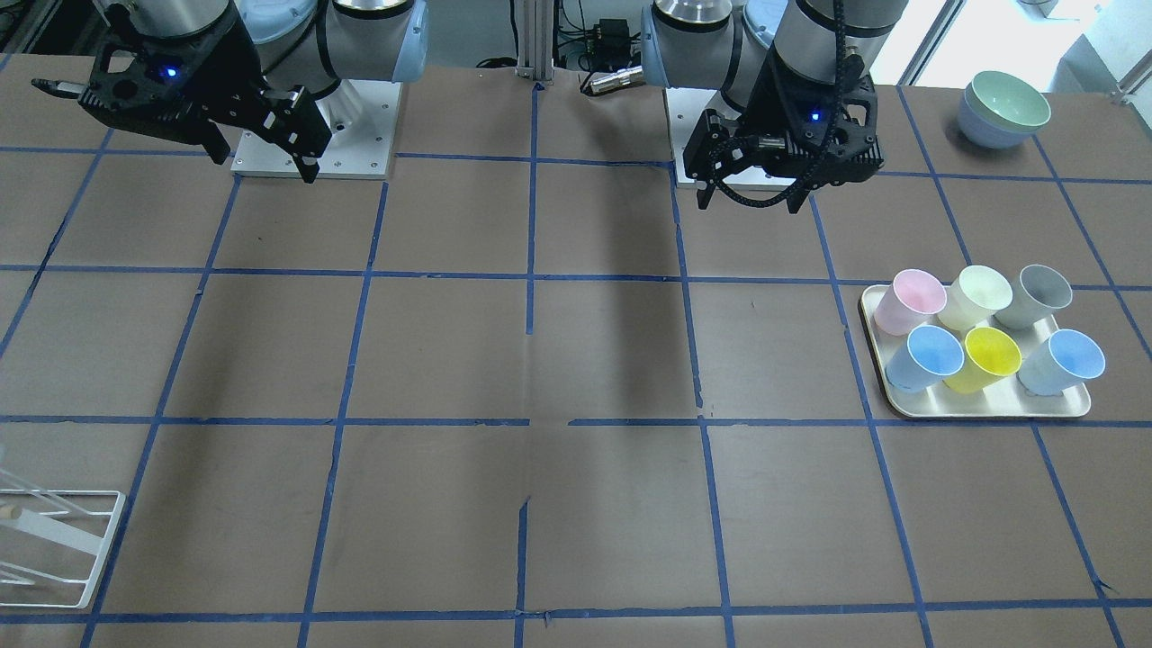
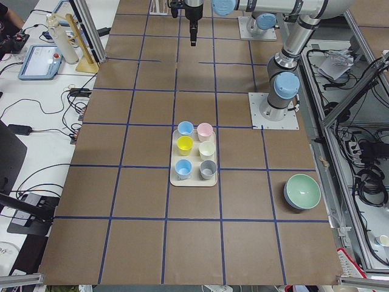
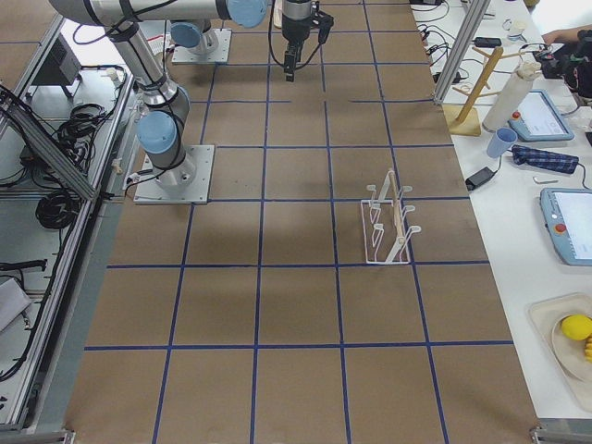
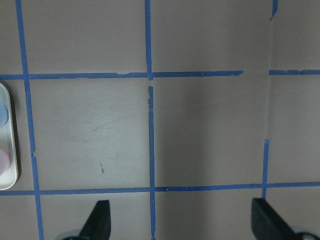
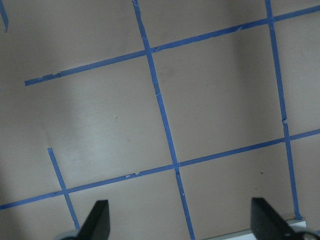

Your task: Transfer IKEA cup to right arm and place on rack

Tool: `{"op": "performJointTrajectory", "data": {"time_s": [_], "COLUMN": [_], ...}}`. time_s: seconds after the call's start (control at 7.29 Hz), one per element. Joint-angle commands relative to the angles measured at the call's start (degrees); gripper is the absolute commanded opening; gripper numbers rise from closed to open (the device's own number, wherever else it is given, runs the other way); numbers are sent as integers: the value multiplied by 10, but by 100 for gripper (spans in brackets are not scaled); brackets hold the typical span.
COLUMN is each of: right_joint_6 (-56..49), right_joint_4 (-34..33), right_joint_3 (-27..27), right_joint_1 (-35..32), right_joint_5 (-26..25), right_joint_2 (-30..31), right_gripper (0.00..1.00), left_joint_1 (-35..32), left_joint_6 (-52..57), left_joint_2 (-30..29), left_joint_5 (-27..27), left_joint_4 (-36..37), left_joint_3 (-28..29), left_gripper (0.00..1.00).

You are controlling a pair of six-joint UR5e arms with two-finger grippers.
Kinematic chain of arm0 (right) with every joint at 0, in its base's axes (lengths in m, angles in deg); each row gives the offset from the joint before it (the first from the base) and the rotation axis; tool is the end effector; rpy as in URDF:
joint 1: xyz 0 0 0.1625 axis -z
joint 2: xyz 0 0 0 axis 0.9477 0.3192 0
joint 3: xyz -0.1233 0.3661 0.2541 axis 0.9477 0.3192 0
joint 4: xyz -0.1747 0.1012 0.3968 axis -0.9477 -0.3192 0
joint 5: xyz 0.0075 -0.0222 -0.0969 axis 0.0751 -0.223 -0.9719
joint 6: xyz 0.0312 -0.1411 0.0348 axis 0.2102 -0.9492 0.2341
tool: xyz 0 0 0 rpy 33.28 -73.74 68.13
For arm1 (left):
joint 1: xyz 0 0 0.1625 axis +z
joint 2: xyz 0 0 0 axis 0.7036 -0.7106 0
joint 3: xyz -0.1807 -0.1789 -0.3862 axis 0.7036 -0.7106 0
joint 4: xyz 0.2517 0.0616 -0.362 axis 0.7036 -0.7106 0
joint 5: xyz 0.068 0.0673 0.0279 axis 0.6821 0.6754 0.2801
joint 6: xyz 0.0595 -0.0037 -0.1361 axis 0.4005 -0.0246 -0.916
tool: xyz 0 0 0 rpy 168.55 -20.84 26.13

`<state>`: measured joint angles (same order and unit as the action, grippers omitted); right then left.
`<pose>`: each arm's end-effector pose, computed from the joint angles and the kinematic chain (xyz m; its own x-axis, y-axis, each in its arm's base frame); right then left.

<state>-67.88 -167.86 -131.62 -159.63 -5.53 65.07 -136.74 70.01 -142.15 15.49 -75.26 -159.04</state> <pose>0.1205 -0.4543 0.4862 -0.9730 0.2309 0.0008 0.2308 0.9722 0.0408 -0.1555 -0.4825 0.4773 -0.9994 0.0038 0.0334 0.0039 1.0000 0.0043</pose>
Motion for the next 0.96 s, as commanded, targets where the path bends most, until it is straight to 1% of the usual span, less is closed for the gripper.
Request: {"op": "performJointTrajectory", "data": {"time_s": [0.0,0.69,0.82], "right_joint_6": [0,-1,-1], "right_joint_4": [1,2,1], "right_joint_3": [0,0,0], "right_joint_1": [0,0,0], "right_joint_5": [-1,-1,-1], "right_joint_2": [7,7,7], "right_gripper": [100,100,100], "left_joint_1": [0,14,39], "left_joint_6": [2,9,21], "left_joint_2": [0,2,4], "left_joint_5": [1,6,1], "left_joint_4": [-1,0,1], "left_joint_3": [-1,-1,2], "left_gripper": [100,100,100]}}
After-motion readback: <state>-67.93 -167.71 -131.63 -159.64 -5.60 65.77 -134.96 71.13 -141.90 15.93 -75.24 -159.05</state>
